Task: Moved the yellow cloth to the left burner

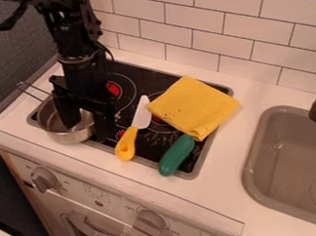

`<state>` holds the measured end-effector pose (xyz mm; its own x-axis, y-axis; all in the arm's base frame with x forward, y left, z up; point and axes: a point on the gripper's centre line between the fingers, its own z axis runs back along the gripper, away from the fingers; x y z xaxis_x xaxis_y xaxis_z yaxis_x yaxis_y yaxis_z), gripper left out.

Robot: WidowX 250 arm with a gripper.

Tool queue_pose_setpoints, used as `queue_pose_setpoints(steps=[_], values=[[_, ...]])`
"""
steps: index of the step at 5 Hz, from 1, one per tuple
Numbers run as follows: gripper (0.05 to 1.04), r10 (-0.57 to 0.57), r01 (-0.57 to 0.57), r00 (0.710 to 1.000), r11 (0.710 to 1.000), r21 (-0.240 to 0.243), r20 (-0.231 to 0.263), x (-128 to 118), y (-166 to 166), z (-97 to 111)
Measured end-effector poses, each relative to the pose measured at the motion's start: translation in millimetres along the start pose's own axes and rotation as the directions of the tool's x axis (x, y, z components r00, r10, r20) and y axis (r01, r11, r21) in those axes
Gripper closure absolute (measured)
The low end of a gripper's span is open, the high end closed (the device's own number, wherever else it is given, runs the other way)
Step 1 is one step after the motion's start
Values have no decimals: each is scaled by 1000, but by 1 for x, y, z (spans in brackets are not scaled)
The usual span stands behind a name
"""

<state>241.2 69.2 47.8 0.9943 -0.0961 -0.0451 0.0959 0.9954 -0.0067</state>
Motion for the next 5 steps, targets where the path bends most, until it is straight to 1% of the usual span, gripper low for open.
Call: queue_pose_setpoints(steps=[1, 2, 3, 4, 5], values=[[81, 3, -3, 1000, 1000, -11, -22, -1, -1, -6], [81, 2, -2, 1000, 1000, -30, 3, 11, -10, 1], [81, -11, 12, 1000, 1000, -28, 21, 23, -14, 7], [82, -35, 36, 998, 999, -23, 53, 47, -24, 12], [82, -64, 65, 996, 998, -10, 64, 72, -35, 5]])
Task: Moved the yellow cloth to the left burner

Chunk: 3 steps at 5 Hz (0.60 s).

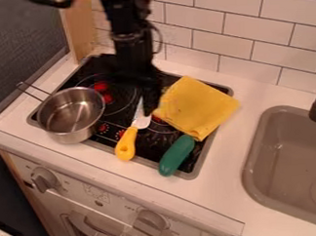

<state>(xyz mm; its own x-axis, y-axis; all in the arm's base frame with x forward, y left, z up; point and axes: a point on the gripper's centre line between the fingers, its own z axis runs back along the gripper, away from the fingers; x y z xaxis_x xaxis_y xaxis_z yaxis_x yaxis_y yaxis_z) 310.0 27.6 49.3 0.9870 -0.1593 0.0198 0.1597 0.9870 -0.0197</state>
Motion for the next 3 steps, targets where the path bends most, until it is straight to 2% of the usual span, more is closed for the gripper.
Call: queue_pose_setpoints(steps=[2, 3], values=[[82, -90, 89, 995, 995, 36, 31, 47, -40, -17], [82, -84, 83, 996, 996, 24, 43, 60, -47, -21]])
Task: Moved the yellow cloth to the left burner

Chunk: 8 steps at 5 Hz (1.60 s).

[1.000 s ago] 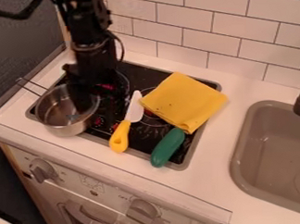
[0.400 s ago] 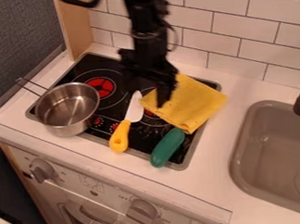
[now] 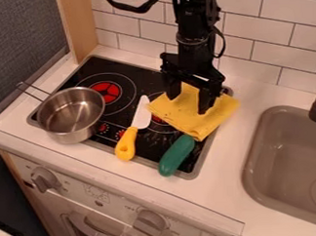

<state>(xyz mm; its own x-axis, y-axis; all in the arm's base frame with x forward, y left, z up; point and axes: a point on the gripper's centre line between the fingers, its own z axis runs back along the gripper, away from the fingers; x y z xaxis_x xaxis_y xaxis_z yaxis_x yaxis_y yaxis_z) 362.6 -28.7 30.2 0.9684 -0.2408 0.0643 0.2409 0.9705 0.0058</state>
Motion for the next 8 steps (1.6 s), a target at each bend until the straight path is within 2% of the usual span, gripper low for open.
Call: queue_pose_setpoints(steps=[1, 3, 4, 6, 7, 8], values=[[82, 16, -16, 1000, 1000, -8, 3, 11, 2, -11], [82, 57, -56, 998, 998, 42, -4, 14, 37, -23], [82, 83, -83, 997, 994, 77, 2, 10, 65, -24], [82, 224, -224, 975, 968, 111, 13, -16, 153, -18], [82, 247, -247, 969, 960, 131, 14, -26, 181, -16], [82, 244, -243, 970, 959, 145, 13, -29, 194, -16]])
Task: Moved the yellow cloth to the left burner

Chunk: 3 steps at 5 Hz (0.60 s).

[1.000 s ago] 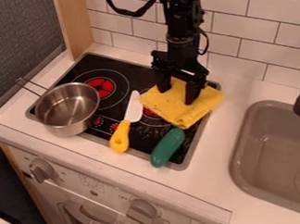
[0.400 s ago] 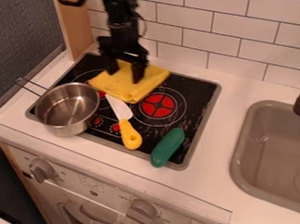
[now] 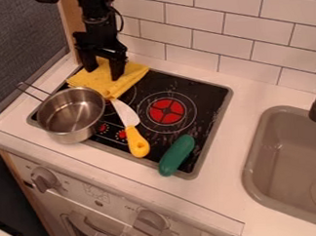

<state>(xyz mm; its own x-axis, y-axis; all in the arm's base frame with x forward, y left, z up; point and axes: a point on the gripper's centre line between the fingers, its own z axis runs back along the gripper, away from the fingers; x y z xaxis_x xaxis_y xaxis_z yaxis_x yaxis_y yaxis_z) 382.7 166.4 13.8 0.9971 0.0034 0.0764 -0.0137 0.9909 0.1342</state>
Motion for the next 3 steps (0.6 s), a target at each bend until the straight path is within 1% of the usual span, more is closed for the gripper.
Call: queue_pose_setpoints(steps=[1, 2, 3], values=[[82, -12, 12, 1000, 999, -32, -5, -1, 0, 1], [84, -40, 37, 999, 988, -148, -19, -8, -1, 6], [83, -47, 50, 999, 985, -166, 23, -6, 3, 35]])
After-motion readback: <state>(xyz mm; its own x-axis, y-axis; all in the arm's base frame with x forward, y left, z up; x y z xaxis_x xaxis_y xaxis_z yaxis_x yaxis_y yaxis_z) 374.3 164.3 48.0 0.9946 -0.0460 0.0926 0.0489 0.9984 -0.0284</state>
